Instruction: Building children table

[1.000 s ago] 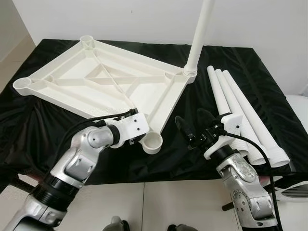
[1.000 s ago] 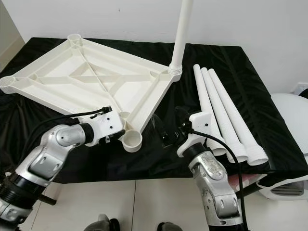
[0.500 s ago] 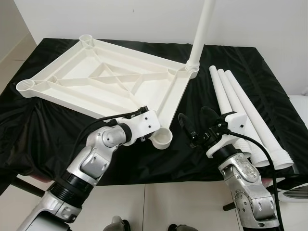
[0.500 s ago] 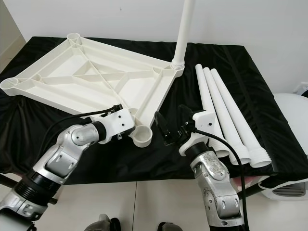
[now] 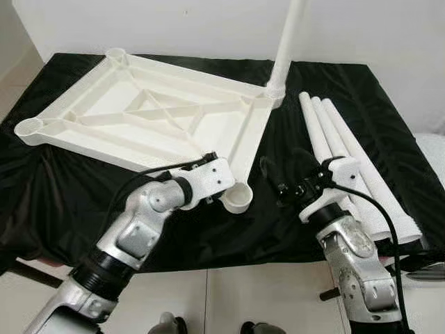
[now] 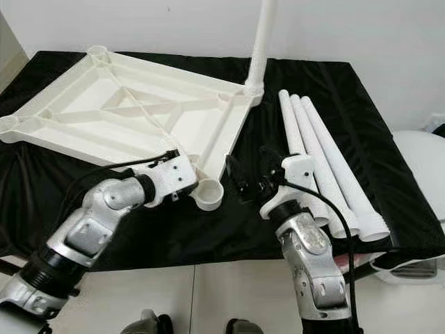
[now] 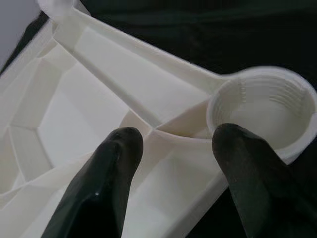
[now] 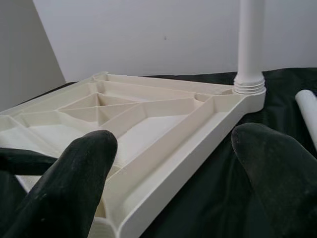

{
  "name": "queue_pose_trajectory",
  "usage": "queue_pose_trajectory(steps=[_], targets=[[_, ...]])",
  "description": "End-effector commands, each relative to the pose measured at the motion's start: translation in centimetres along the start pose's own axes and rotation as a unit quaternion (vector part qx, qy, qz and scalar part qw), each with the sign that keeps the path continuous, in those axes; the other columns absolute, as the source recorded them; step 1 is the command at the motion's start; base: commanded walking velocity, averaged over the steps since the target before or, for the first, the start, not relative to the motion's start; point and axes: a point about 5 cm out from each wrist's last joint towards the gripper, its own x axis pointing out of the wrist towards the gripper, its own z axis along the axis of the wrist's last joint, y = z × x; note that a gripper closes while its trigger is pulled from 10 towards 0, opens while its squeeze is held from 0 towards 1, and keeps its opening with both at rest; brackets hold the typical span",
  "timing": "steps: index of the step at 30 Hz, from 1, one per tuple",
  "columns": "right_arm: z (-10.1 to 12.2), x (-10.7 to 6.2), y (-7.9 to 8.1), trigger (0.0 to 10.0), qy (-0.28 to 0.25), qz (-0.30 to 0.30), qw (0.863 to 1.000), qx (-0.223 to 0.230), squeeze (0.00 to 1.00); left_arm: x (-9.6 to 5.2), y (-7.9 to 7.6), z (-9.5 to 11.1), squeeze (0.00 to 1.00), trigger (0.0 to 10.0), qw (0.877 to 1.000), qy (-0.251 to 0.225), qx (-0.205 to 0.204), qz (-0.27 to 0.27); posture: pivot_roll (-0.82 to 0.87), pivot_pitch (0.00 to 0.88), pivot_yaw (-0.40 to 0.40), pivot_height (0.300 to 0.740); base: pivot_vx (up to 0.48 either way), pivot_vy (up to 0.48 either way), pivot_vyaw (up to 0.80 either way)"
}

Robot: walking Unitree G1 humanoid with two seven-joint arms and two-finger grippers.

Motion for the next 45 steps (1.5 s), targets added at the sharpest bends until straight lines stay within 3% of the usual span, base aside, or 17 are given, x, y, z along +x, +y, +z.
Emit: queue_pose_trajectory(steps=[1,2,3,4,5,8,13,14,15,17,21,24,29,32,34,36,45], targets=[[-0.1,0.2,-0.4,10.0,-0.004,-0.006,1.0,-0.001,0.0,-0.6,0.5,0.6,0.0,10.0,1.0,-0.02,-0.012,0.004,-0.06,0.113,-0.009,0.74,0.0,0.0,0.0],[-0.1,0.4,-0.5,10.0,-0.004,-0.008,1.0,-0.003,0.0,-0.7,0.7,0.8,0.0,10.0,1.0,-0.026,-0.015,0.008,-0.06,0.113,-0.009,0.74,0.0,0.0,0.0],[0.0,1.2,-1.1,10.0,-0.01,-0.02,1.0,-0.004,0.0,-1.3,2.0,1.7,0.0,10.0,0.996,-0.063,-0.05,0.036,-0.05,0.107,-0.019,0.74,0.0,0.0,0.0],[0.0,1.2,-1.1,10.0,-0.01,-0.02,1.0,-0.004,0.0,-1.3,2.0,1.7,0.0,10.0,0.996,-0.063,-0.05,0.036,-0.05,0.107,-0.019,0.74,0.0,0.0,0.0],[0.2,2.2,-2.0,10.0,-0.014,-0.04,0.999,-0.019,0.0,-1.7,3.4,2.1,0.0,10.0,0.991,-0.087,-0.077,0.073,-0.04,0.103,-0.026,0.74,0.0,0.0,0.0],[0.4,2.8,-2.6,10.0,-0.015,-0.055,0.998,-0.026,0.0,-1.7,4.2,2.0,0.0,10.0,0.986,-0.095,-0.096,0.098,-0.03,0.097,-0.038,0.74,0.0,0.0,0.0],[0.5,3.9,-4.2,10.0,-0.004,-0.097,0.994,-0.041,0.0,-1.5,5.7,1.2,0.0,10.0,0.969,-0.093,-0.158,0.165,-0.03,0.086,-0.044,0.74,0.0,0.0,0.0],[0.7,4.3,-4.9,10.0,0.002,-0.118,0.992,-0.047,0.0,-1.4,6.3,0.8,0.0,10.0,0.956,-0.094,-0.198,0.195,-0.03,0.078,-0.045,0.74,0.0,0.0,0.0],[0.7,4.3,-4.9,10.0,0.002,-0.118,0.992,-0.047,0.0,-1.4,6.3,0.8,0.0,10.0,0.956,-0.094,-0.198,0.195,-0.03,0.078,-0.045,0.74,0.0,0.0,0.0],[0.9,4.8,-6.1,10.0,0.016,-0.154,0.987,-0.052,0.0,-1.2,6.8,0.2,0.0,10.0,0.937,-0.082,-0.254,0.225,-0.03,0.072,-0.047,0.74,0.0,0.0,0.0],[1.0,5.0,-7.0,10.0,0.028,-0.167,0.984,-0.052,0.0,-1.0,6.6,0.1,0.0,10.0,0.931,-0.072,-0.274,0.231,-0.04,0.061,-0.047,0.74,0.0,0.0,0.0],[1.1,5.0,-7.3,10.0,0.031,-0.17,0.983,-0.055,0.0,-0.9,6.5,0.1,0.0,10.0,0.93,-0.071,-0.276,0.231,-0.04,0.061,-0.047,0.74,0.0,0.0,0.0],[0.6,4.7,-7.7,10.0,0.044,-0.175,0.981,-0.073,0.0,-0.1,5.1,0.6,0.0,10.0,0.934,-0.075,-0.279,0.211,-0.05,0.049,-0.045,0.74,0.0,0.0,0.0],[0.0,4.3,-7.9,10.0,0.055,-0.185,0.978,-0.083,0.0,0.5,3.5,1.2,0.0,10.0,0.948,-0.078,-0.257,0.17,-0.06,0.047,-0.043,0.74,0.0,0.0,0.0],[0.0,4.3,-7.9,10.0,0.055,-0.185,0.978,-0.083,0.0,0.5,3.5,1.2,0.0,10.0,0.948,-0.078,-0.257,0.17,-0.06,0.047,-0.043,0.74,0.0,0.0,0.0],[-0.4,4.1,-7.9,10.0,0.067,-0.191,0.976,-0.085,0.0,0.6,2.5,1.7,0.0,10.0,0.958,-0.084,-0.238,0.138,-0.06,0.049,-0.042,0.74,0.0,0.0,0.0],[-1.6,3.7,-8.5,10.0,0.116,-0.213,0.966,-0.085,0.0,0.6,-0.1,2.8,0.0,10.0,0.974,-0.096,-0.193,0.074,-0.06,0.061,-0.041,0.74,0.0,0.0,0.0]])
